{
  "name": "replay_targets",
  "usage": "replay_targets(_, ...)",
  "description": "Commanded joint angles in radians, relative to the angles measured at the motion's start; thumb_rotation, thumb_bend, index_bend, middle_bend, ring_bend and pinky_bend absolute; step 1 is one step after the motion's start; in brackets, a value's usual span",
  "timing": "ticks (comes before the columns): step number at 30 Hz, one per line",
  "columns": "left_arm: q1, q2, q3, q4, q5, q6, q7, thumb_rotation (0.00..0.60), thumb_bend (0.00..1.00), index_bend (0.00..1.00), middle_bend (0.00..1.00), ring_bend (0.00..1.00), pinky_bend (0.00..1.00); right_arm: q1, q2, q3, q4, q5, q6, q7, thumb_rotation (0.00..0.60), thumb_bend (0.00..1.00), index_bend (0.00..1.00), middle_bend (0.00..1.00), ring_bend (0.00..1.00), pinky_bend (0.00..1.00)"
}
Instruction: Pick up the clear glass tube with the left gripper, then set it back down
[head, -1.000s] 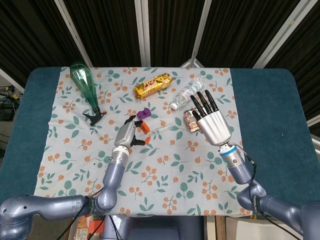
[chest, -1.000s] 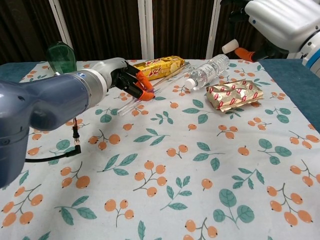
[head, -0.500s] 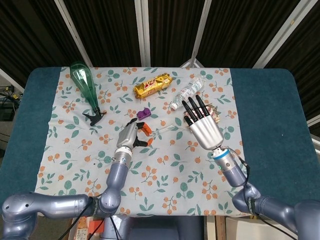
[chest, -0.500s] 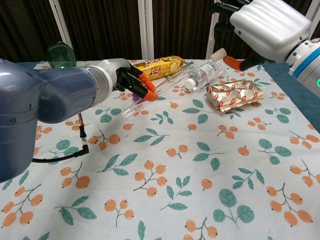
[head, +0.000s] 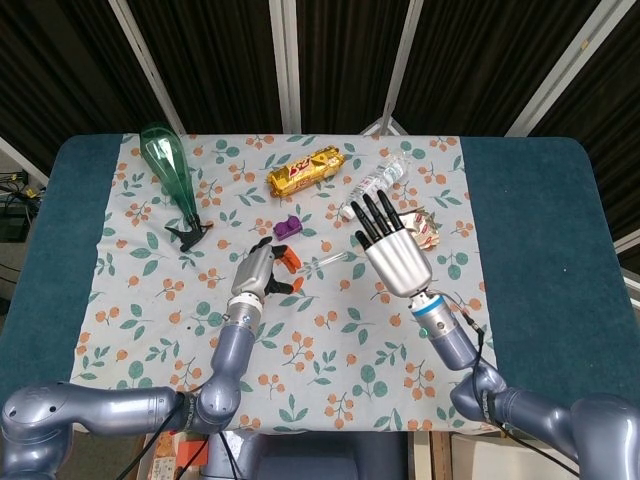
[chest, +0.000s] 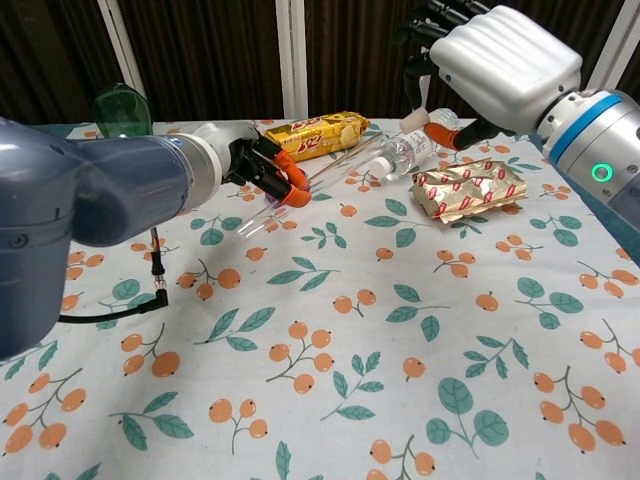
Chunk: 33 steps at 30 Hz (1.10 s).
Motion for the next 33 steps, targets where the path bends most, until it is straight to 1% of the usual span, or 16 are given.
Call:
replay_targets(1, -0.002, -0.001, 0.002, 0.004, -0.004, -0.003, -0.001, 0.6, 0.53, 0.6, 0.49, 0.05, 0.0, 0.005, -0.012, 0.0, 0.011, 0.002, 0.002, 0.001, 0.6, 0.44, 0.59, 0.16, 0.02, 0.0)
replay_targets(15, -0.011, -0.008, 0.004, 0.013, -0.013, -0.007, -0.011, 0.6, 0.53, 0.6, 0.49, 0.05, 0.0, 0.015, -0.041, -0.011, 0.044, 0.007, 0.003, 0.007, 0.6, 0.44, 0.59, 0.16, 0.02, 0.0)
replay_targets(33, -0.014, -0.011, 0.004, 0.006, -0.017, 0.005, -0.02, 0.6, 0.53, 0.6, 0.49, 0.05, 0.0, 0.014, -0.04, -0.021, 0.029, 0.011, 0.008, -0.008, 0.6, 0.44, 0.59, 0.16, 0.02, 0.0)
